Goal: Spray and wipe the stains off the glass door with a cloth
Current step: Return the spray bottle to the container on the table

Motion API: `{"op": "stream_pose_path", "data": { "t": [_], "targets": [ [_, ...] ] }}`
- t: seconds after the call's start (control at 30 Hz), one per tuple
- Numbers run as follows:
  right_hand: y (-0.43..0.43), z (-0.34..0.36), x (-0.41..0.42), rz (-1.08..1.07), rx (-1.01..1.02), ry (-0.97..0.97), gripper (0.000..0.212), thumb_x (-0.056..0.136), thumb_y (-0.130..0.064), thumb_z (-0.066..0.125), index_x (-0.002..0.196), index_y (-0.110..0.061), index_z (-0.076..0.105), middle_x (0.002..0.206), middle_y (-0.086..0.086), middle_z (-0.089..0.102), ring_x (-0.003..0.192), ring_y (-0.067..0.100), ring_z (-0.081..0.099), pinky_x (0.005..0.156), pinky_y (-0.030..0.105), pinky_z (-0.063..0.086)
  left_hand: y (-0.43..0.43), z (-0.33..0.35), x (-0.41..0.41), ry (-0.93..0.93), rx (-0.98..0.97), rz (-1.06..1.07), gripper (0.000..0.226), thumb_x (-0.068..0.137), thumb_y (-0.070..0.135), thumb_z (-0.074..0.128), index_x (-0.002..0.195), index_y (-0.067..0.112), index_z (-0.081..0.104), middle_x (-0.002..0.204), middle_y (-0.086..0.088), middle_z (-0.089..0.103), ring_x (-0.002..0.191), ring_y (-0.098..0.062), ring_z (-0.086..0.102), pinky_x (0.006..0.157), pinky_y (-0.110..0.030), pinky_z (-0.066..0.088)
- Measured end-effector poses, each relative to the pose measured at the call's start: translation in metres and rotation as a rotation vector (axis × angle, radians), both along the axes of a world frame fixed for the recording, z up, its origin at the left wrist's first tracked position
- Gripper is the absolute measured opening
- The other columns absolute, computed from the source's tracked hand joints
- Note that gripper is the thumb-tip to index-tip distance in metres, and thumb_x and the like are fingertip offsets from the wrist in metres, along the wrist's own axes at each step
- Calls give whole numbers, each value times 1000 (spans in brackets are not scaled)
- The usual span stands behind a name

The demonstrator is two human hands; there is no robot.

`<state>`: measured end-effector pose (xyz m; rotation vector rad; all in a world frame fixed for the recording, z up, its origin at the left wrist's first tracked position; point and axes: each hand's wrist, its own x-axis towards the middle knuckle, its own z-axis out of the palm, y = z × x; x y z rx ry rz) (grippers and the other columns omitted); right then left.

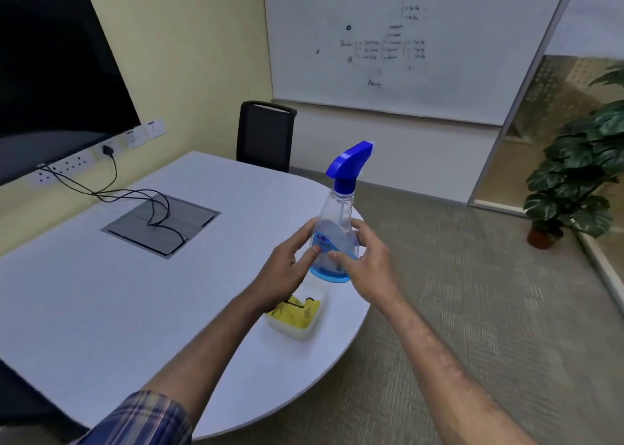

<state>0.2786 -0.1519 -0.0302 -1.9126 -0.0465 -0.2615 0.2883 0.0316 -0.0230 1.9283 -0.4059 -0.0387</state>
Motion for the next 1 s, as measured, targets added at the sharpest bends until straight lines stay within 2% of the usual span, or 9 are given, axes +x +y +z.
{"op": "stream_pose_path", "data": {
  "t": [0.17, 0.27, 0.37, 0.53, 0.67, 0.8, 0.83, 0.93, 1.0],
  "targets": [
    [0, -23, 73, 16, -21, -5, 62, 86, -15, 80, 138, -37, 53, 124, -6, 67, 115, 16, 66, 90, 35, 64, 2, -18, 65, 35, 80, 15, 62, 110, 5, 40, 165, 31, 28, 169, 12, 35, 152, -4, 36, 104, 3, 33],
    [2, -39, 105, 6, -37, 21, 60, 87, -12, 79, 138, -34, 53, 128, -5, 66, 119, 18, 64, 97, 40, 61, 5, -33, 94, 72, 113, 0, 69, 107, -1, 37, 166, 33, 24, 171, 12, 31, 153, -3, 31, 114, -12, 31],
    [9, -56, 133, 4, -37, 46, 60, 89, -11, 78, 139, -33, 52, 133, -8, 63, 123, 16, 60, 99, 34, 58, 11, -53, 123, 91, 127, -25, 75, 105, -4, 36, 166, 37, 21, 172, 14, 28, 153, -2, 29, 117, -21, 30],
    [25, -91, 175, -28, -30, 91, 57, 91, -9, 77, 139, -30, 53, 133, -6, 63, 121, 13, 59, 89, 14, 50, 24, -94, 171, 153, 137, -53, 77, 106, -3, 38, 165, 41, 17, 173, 13, 25, 154, -6, 29, 117, -25, 31],
    [36, -122, 203, -73, -6, 139, 54, 92, -9, 76, 138, -27, 55, 128, -8, 65, 115, 8, 62, 97, 26, 56, 31, -128, 206, 205, 141, -84, 79, 105, -5, 38, 166, 40, 16, 173, 12, 24, 149, -1, 30, 114, -21, 32],
    [38, -154, 227, -97, -8, 169, 50, 93, -8, 74, 129, -37, 55, 115, -21, 65, 106, -17, 60, 94, 25, 55, 33, -163, 235, 257, 144, -110, 82, 103, -8, 37, 164, 42, 16, 173, 12, 24, 145, 3, 28, 113, -16, 29],
    [39, -161, 232, -102, -12, 182, 50, 93, -8, 74, 130, -37, 54, 116, -20, 65, 106, -16, 61, 95, 26, 56, 33, -171, 241, 270, 142, -112, 82, 103, -8, 38, 164, 42, 15, 173, 12, 23, 146, 3, 27, 114, -17, 28],
    [38, -181, 247, -108, -25, 217, 52, 94, -8, 74, 137, -30, 54, 127, -9, 64, 112, 7, 64, 101, 32, 56, 32, -190, 256, 297, 140, -115, 82, 103, -9, 37, 164, 42, 15, 173, 13, 21, 147, 3, 25, 114, -18, 27],
    [37, -193, 255, -109, -28, 237, 52, 94, -8, 74, 135, -32, 54, 128, -8, 64, 116, 13, 62, 102, 35, 56, 31, -202, 264, 309, 144, -122, 79, 105, -7, 37, 164, 41, 15, 173, 13, 21, 153, -3, 26, 115, -19, 26]
  ]
}}
